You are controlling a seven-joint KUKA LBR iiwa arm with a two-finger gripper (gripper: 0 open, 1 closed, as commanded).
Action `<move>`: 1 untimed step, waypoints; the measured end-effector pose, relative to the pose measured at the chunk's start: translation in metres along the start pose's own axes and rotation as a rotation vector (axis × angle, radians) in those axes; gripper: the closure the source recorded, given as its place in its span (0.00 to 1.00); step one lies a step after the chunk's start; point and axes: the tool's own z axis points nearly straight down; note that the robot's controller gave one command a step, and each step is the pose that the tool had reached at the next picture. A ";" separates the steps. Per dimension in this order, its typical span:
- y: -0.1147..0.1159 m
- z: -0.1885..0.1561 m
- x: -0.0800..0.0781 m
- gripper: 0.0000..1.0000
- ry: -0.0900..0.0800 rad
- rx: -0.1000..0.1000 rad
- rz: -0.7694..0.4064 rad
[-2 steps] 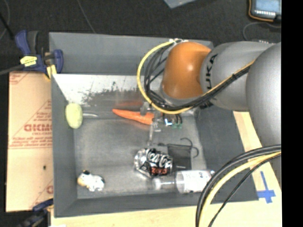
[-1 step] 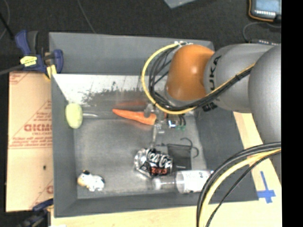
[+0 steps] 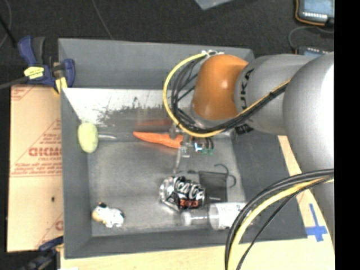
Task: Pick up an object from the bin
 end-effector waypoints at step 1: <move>0.034 0.005 -0.017 0.00 0.001 -0.004 0.037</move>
Offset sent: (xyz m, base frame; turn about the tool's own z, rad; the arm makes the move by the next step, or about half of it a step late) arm 0.0236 0.0261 -0.0154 0.1039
